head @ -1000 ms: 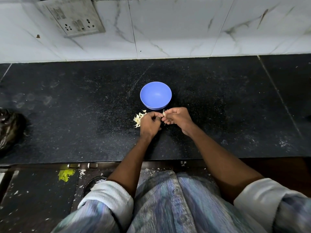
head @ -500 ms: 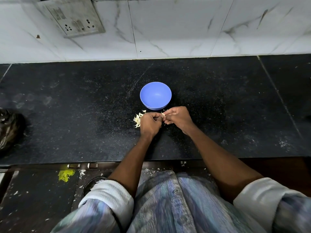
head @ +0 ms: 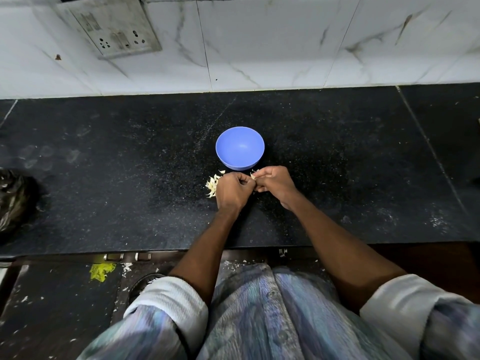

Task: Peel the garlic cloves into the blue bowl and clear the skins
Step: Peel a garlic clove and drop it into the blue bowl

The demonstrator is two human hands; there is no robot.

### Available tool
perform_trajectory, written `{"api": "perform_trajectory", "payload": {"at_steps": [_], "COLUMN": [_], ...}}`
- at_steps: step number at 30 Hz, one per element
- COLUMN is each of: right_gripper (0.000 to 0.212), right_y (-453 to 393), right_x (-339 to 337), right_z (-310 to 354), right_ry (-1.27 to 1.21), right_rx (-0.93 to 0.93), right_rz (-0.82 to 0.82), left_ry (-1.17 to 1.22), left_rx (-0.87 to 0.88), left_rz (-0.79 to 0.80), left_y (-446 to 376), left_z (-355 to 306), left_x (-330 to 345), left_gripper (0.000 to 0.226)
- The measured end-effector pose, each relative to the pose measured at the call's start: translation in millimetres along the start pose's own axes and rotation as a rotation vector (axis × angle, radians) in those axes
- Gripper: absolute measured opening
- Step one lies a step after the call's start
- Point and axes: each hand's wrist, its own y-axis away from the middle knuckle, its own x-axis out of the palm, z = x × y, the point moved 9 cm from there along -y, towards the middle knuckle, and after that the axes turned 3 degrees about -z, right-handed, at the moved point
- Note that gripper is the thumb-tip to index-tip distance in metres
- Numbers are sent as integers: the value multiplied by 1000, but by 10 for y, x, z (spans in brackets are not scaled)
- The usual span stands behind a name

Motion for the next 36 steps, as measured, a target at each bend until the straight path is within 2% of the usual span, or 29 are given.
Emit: {"api": "perform_trajectory", "payload": {"at_steps": [4,9,15,17,20,24,26,30,36], "right_gripper": [5,10,16,15,16,10,12,15,14], "right_y": [-3,-10,-14,-7,-7,9,10,-3,21], "right_x": [-2,2,25,10,-2,66,69,79,178], "right_z": [-11,-15,-101,-111,-79,-22,-28,-44,-39], "right_ry": [17,32,-124,-152,-105,-36,-69,-117,-126], "right_rx": [-17,0,87,97,65,8,16,40,104], "right_rz": [1,-5,23,14,6,43,38,45,35], "left_ry": [-62,20,127,121,265,411,519,704,615], "left_rx": [40,38,-9,14,12,-22,-94,-266,-144], "left_rz": [22,44,22,-9,-6,57,44,46,-13], "left_y": [10,16,-48,-42,-51,-84,-80,-24,-84], "left_z": [-30,-7,214,213,198,253,321,427,402], "left_x": [10,26,86,47,39,126,142,213,152], "left_gripper": [15,11,31,28,8,7,2,10,21]}}
